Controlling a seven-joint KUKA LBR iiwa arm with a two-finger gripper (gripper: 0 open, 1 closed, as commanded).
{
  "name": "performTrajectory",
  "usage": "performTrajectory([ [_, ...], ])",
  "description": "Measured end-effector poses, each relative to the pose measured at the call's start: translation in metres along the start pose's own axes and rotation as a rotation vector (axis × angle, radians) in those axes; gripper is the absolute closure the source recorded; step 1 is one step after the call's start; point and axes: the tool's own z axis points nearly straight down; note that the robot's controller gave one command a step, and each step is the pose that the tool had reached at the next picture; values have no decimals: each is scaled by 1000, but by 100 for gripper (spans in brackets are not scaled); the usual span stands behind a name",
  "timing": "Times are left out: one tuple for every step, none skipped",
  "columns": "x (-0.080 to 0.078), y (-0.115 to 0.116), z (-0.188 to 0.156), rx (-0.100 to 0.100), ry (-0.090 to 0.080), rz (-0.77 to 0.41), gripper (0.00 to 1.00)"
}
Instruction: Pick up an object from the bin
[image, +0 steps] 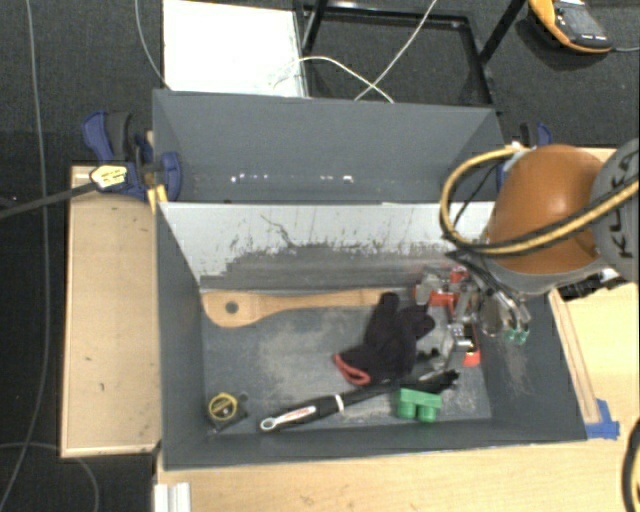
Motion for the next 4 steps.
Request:
performTrajectory([
  [0,0,0,0,0,0,0],
  [-12,52,64,-3,3,-27,0],
  [-9,41,65,-1,-3,-7,0],
  [-6,65,67,-3,0,-99,0],
])
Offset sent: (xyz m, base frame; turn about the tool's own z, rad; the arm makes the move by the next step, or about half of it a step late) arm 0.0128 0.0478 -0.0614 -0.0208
